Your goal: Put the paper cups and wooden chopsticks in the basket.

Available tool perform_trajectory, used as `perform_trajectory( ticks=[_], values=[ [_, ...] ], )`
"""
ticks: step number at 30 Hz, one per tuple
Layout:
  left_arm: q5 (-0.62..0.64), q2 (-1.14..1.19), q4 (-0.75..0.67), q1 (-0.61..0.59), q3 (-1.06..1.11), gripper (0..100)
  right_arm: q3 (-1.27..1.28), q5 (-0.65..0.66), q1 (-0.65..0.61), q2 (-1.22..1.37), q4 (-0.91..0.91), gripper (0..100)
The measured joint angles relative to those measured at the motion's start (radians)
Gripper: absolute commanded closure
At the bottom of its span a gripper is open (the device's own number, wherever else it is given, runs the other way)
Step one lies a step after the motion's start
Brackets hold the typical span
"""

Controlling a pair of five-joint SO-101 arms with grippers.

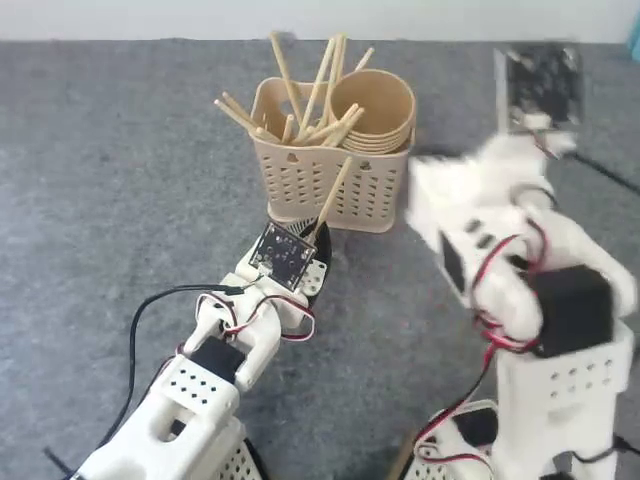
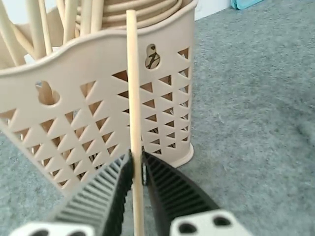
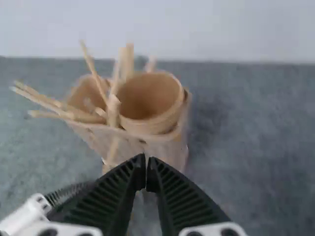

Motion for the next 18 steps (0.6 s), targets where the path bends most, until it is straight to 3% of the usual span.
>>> perform_trajectory(
  ticks=[3, 7, 14, 18],
  values=[
    [0.000, 0.000, 0.023, 0.038, 0.000, 99, 0.146, -0.003, 0.133, -0.012, 0.114, 99.1],
    [0.000, 0.000, 0.078, 0.094, 0.000, 99, 0.451, 0.017, 0.313, -0.011, 0.058, 99.1],
    [0.000, 0.000, 0.107, 0.114, -0.003, 99, 0.985, 0.087, 0.531, -0.011, -0.287, 99.1],
    [0.000, 0.000, 0.233, 0.114, -0.094, 99, 1.211, 0.087, 0.562, -0.011, -0.516, 99.1]
  ],
)
